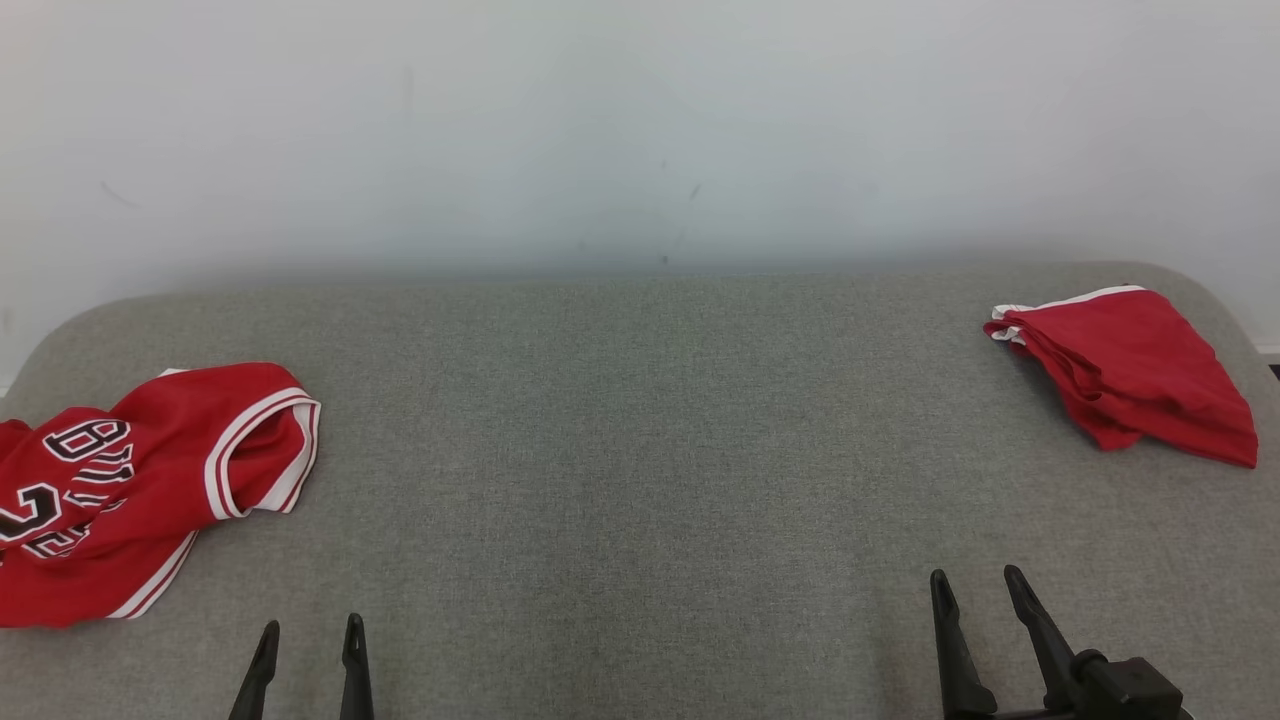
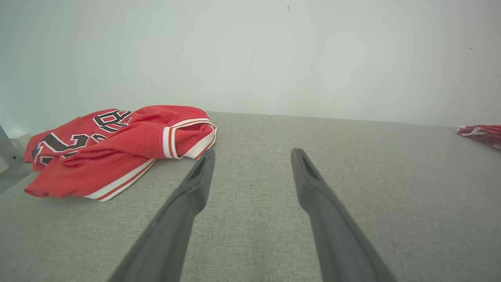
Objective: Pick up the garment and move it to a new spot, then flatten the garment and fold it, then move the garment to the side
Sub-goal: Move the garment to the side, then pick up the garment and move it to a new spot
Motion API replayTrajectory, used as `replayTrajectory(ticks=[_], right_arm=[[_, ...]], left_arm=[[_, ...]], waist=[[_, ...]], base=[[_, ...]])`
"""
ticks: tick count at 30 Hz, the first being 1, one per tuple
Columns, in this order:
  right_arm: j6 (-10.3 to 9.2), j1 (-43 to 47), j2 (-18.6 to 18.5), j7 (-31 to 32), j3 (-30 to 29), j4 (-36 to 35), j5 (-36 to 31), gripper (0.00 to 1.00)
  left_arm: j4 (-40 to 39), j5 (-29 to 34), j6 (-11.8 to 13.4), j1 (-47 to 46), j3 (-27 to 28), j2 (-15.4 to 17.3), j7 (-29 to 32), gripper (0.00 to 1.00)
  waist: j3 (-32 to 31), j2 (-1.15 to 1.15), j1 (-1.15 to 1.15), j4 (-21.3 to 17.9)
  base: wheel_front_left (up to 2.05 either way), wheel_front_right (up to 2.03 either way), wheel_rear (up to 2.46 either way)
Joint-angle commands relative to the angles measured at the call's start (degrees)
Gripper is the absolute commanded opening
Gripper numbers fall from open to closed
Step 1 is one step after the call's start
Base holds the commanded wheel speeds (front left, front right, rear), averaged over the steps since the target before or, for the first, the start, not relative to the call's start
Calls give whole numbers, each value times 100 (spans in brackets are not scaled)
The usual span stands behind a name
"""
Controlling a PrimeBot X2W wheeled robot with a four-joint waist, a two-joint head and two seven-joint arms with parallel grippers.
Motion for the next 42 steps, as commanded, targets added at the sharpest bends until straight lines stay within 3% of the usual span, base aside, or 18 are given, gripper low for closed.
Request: replayTrajectory(ticks=[1, 27, 42], right_arm=[[-12, 38, 24, -7, 4, 13, 29, 100], [-12, 66, 45, -7, -12, 42, -10, 100], [-12, 140, 68, -8, 12, 73, 67, 100]], left_arm=[[-5, -38, 7, 32, 20, -2, -7, 100], [49, 45, -48, -21, 95, -2, -7, 100], [124, 153, -87, 27, 201, -2, -7, 100]], waist=[[1, 0, 0, 0], [49, 0, 0, 120], [7, 0, 0, 867]], base=[[0, 0, 0], [0, 0, 0], [0, 0, 0]])
